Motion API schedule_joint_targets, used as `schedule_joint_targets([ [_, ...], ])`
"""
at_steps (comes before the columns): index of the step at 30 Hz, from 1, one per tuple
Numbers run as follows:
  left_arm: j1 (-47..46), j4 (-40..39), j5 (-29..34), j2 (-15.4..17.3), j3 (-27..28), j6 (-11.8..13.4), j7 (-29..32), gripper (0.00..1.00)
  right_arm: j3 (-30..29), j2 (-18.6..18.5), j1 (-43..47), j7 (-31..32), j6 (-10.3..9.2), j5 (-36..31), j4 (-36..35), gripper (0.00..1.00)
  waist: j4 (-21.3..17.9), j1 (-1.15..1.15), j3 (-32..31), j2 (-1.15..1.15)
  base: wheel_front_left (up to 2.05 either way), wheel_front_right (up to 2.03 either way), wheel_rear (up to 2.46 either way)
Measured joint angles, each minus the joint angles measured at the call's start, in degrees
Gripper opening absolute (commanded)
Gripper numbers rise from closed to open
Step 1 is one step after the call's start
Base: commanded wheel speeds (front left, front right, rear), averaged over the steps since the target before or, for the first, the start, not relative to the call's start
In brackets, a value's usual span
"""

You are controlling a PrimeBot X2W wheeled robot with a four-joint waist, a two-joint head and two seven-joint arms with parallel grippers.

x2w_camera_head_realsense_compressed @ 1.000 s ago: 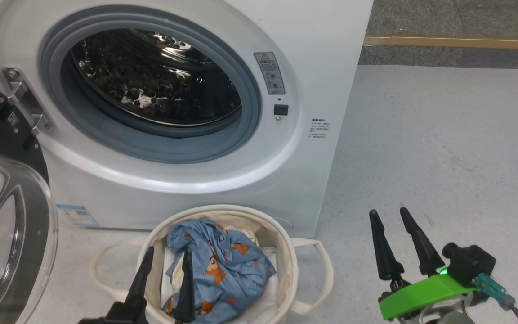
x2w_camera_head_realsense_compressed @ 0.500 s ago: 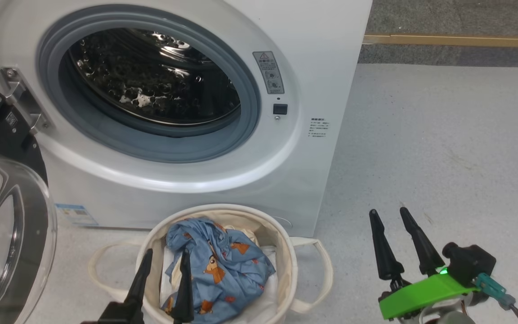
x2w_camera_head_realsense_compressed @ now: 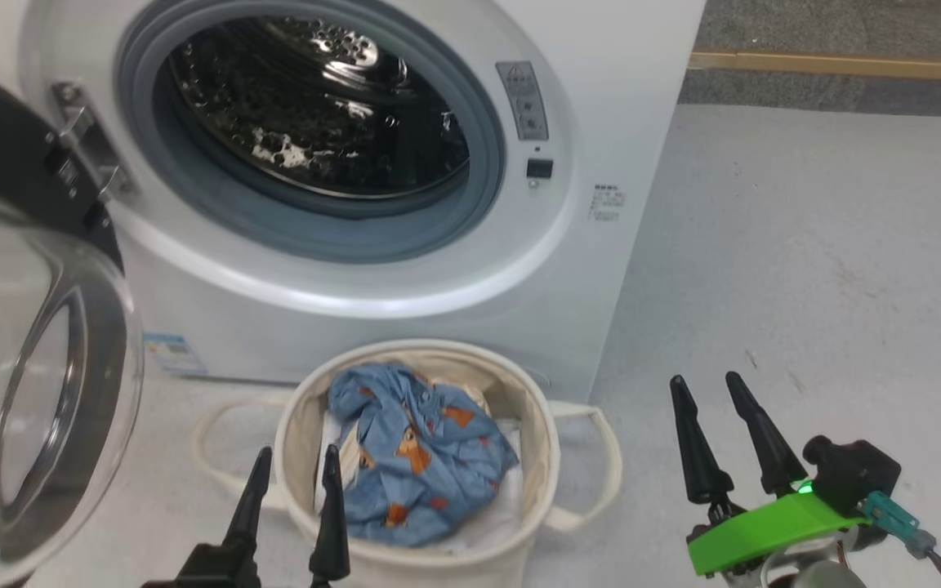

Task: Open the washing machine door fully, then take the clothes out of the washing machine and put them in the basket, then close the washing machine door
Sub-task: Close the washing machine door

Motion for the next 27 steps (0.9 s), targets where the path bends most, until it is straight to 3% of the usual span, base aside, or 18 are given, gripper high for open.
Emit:
schedule_joint_targets([
  [14, 0.02, -1.49, 3.38, -0.02, -0.58, 0.18, 0.0, 1.0, -0.02, -0.02, 0.05, 0.0, 0.0, -0.01, 0.09, 1.0, 1.18, 0.0, -0.09, 0.0, -1.72, 1.81, -0.09],
  [27, -1.16, -1.49, 4.1, -0.02, -2.58, -0.03, 0.0, 1.0, 1.47, -0.01, 0.26, 0.0, 0.0, -0.01, -1.15, 1.0, 5.62, 0.0, 0.93, 0.0, -0.32, 0.32, 0.0],
])
